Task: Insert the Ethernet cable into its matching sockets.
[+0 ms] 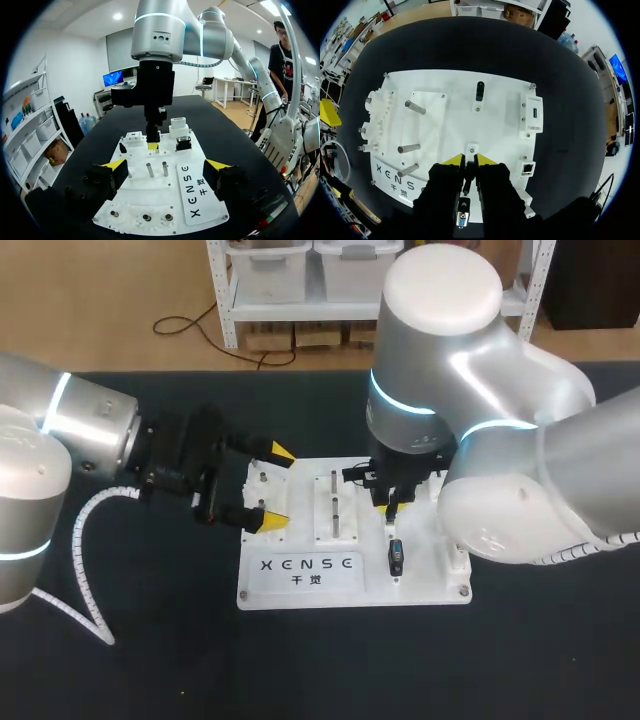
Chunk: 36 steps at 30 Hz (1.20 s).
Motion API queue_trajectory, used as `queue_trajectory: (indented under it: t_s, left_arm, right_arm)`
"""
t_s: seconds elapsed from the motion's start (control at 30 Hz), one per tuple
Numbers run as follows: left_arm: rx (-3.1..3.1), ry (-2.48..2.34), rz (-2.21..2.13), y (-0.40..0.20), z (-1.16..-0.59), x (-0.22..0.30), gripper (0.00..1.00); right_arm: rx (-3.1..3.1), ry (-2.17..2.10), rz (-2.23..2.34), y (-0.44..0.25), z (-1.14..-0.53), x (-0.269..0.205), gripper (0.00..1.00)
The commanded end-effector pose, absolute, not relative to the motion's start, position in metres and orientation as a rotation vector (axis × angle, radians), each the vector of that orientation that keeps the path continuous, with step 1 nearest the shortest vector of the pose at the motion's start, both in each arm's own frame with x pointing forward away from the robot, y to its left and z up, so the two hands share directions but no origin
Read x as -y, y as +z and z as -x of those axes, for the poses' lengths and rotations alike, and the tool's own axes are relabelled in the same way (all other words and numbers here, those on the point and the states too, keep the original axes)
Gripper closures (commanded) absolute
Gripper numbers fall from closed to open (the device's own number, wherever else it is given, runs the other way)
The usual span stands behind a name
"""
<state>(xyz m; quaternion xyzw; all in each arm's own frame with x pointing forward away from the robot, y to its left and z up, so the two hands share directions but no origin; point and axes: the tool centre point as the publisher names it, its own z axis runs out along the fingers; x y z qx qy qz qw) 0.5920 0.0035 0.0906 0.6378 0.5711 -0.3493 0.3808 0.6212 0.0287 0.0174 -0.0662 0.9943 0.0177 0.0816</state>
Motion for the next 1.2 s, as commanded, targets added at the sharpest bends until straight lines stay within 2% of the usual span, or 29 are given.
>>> queue_trajectory:
  t_s: [0.03, 0.47, 0.97, 1.2]
  left_arm:
    - [-1.454, -0.89, -1.624, 0.089, -0.591, -0.004, 0.0]
    - [-1.454, -0.89, -1.624, 0.089, -0.591, -0.004, 0.0]
    - [-1.454, -0.89, -1.624, 0.089, -0.591, -0.004, 0.0]
    - [-1.454, -0.89, -1.624, 0.089, -0.591, -0.004, 0.0]
  right_arm:
    - [-2.974, 0.053, 0.197, 0.018, -0.621, -0.028, 1.0]
    - [-2.991, 0.091, 0.19, 0.046, -0.616, -0.02, 1.0]
    - [-3.016, 0.037, 0.073, 0.048, -0.622, 0.034, 1.0]
    - [-3.034, 0.017, 0.059, 0.041, -0.621, 0.042, 1.0]
